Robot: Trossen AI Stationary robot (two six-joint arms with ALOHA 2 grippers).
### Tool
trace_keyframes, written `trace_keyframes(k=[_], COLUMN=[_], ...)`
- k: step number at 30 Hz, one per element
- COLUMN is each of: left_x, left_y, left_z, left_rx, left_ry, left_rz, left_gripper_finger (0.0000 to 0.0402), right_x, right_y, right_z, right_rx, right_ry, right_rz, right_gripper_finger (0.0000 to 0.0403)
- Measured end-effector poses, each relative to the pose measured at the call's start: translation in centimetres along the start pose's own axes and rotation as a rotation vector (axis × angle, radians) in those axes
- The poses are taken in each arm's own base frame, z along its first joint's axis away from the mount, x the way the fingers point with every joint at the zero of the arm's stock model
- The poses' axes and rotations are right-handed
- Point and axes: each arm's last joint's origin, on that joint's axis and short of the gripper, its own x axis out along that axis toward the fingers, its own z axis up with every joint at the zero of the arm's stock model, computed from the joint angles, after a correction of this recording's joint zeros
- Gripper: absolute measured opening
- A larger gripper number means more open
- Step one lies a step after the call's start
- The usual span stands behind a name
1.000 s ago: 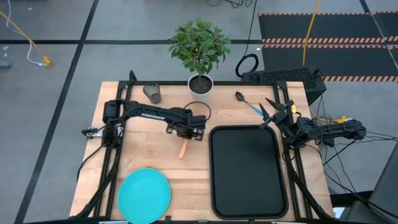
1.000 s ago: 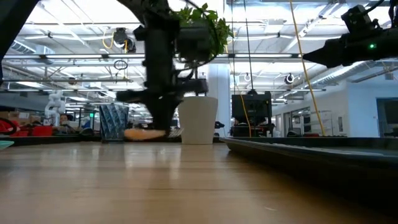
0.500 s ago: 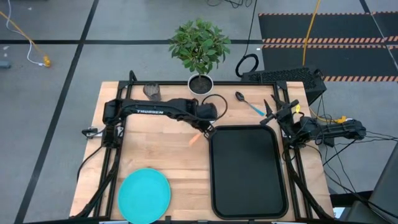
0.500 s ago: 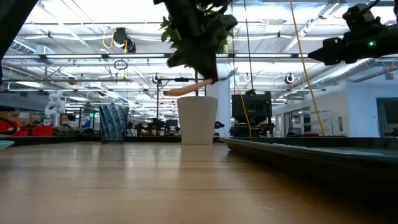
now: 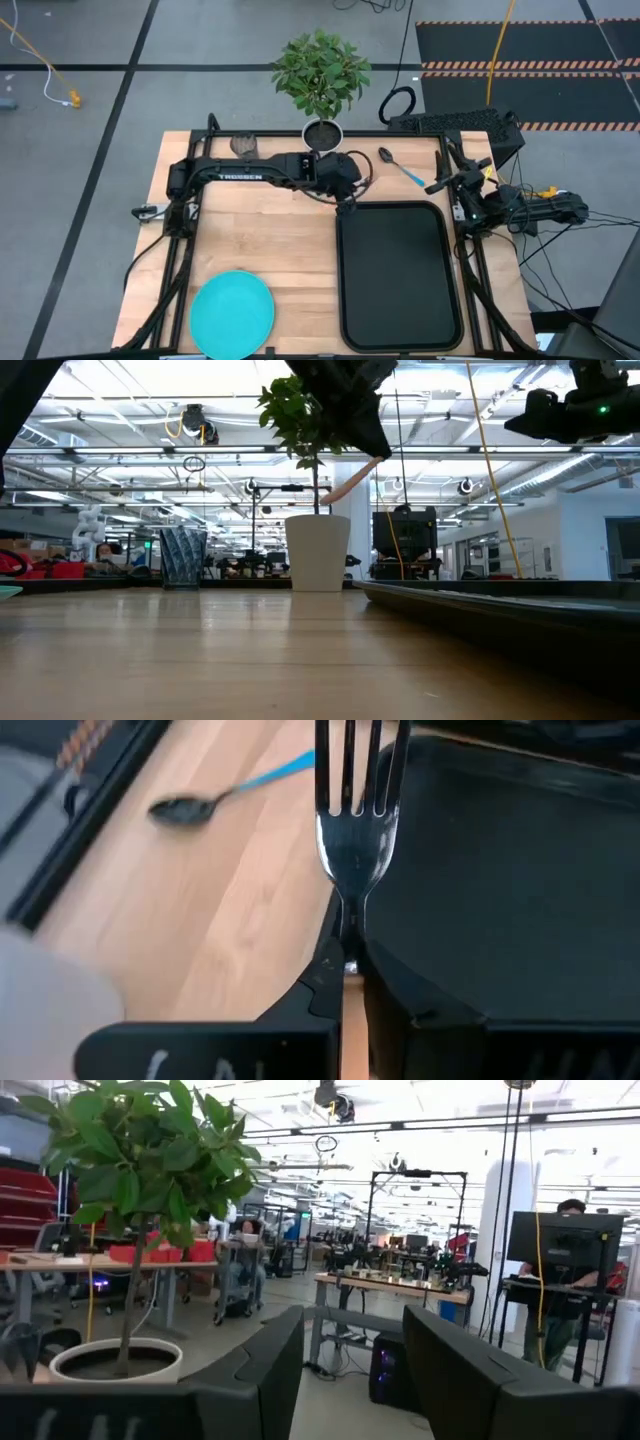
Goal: Pick and place plate/cup/fork/spoon on tray
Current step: Put the yellow fork on the black tray
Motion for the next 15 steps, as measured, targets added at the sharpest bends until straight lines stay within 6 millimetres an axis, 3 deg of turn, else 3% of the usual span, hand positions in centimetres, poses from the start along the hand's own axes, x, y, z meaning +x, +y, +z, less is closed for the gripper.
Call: trace_keyframes(k=[8,15], left_x=[3.3,7.2], left_y=[-0.6,0.2], left_z=[-0.4,-1.3], left_rx=[0.186,0.232], left_ry=[-0.021,-0.021], left_rz=[-0.028,-0.02], left_gripper_finger=[0.0018,0.0018], right_x=[-0.1,-0.4], right_y=[0.0,0.5], right_z=[0.0,-0.1], right_rx=[-0.005,0.164], right_ry=[0.015,0.027], right_rz=[-0.008,0.055], right_gripper_finger=[0.0167,0.0167])
